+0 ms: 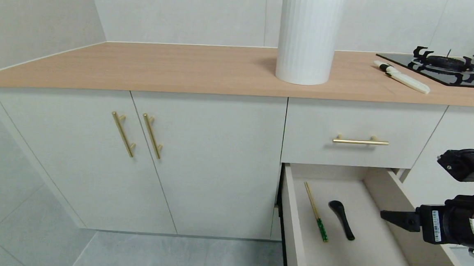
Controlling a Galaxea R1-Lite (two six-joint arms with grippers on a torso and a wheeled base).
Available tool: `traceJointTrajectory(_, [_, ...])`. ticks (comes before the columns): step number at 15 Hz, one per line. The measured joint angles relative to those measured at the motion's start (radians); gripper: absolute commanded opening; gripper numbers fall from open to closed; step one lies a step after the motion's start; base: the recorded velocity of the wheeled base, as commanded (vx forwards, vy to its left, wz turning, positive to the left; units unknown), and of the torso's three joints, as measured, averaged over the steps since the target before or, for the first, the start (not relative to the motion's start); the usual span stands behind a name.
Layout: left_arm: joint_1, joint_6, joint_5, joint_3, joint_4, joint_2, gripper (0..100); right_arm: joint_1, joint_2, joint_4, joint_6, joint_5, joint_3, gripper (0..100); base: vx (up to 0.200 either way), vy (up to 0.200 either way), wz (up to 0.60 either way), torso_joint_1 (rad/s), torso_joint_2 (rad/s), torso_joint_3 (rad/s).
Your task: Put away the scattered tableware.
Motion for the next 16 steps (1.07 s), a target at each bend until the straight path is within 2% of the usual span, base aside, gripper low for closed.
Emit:
traceJointTrajectory(2, [0.000,-0.001,0.000,0.000,0.000,0.000,100,0.014,-0.001,0.065,-0.003,0.000,-0.005,100,0.000,0.000,0.00,0.000,0.00,0.000])
traceJointTrajectory(3, [0.000,-0.001,0.000,0.000,0.001,0.000,100,0.020,-0.001,0.121,-0.004,0.000,-0.013,100,0.000,-0.200,0.00,-0.012,0.00,-0.002])
traceJointTrajectory(6, [-0.001,-0.003,0.001,0.000,0.001,0.000,100,0.051,0.009,0.366,-0.007,0.002,-0.076,100,0.000,0.000,0.00,0.000,0.00,0.000])
traceJointTrajectory(8, [0.000,-0.002,0.000,0.000,0.001,0.000,100,0.063,0.041,0.440,-0.006,0.001,-0.113,100,0.000,0.000,0.00,0.000,0.00,0.000])
traceJointTrajectory(12, [0.001,-0.002,0.000,0.000,0.001,0.000,100,0.076,0.174,0.487,0.001,0.003,-0.133,100,0.000,0.000,0.00,0.000,0.00,0.000])
traceJointTrajectory(16, [0.000,-0.002,0.000,0.000,0.001,0.000,100,0.081,0.292,0.424,0.037,0.001,-0.132,100,0.000,0.000,0.00,0.000,0.00,0.000])
